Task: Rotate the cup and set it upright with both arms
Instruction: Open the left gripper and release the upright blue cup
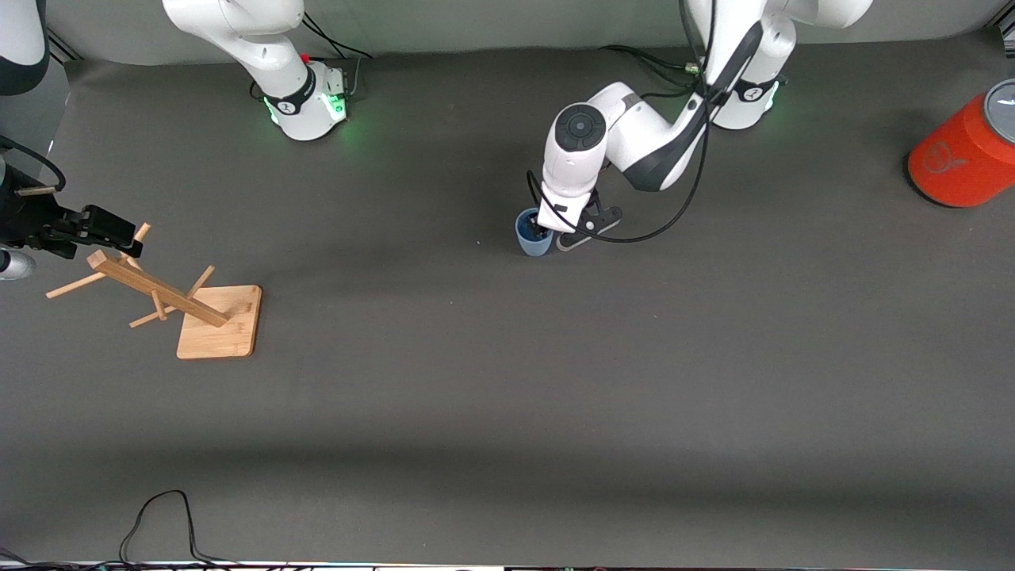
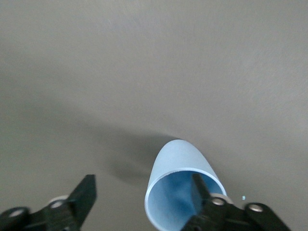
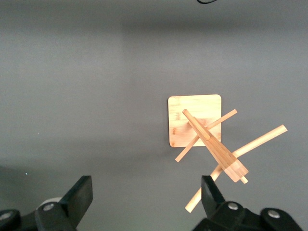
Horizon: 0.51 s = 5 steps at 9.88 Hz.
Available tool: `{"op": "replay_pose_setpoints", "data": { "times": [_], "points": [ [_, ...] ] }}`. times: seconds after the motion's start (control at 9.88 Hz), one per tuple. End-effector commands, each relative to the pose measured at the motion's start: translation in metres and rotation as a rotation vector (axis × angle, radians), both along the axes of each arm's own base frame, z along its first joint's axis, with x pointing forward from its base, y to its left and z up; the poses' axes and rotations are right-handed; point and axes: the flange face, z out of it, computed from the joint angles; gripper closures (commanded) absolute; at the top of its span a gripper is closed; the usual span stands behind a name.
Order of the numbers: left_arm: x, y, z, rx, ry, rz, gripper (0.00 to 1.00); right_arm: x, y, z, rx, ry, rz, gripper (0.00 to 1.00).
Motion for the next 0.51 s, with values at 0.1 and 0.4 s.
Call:
{"op": "replay_pose_setpoints", "data": {
  "times": [0.1,0.4],
  "points": [
    [0.077,0.079,0.118,0.025,-0.069,-0.071,0.0,-0.004,0.0,0.001,0.009,0.003,-0.013,0.0],
    [0.141,0.199,0.19,0.038,0.062,-0.363,0.0,-0.004,0.0,0.002,0.009,0.002,-0.011,0.0]
  ]
}}
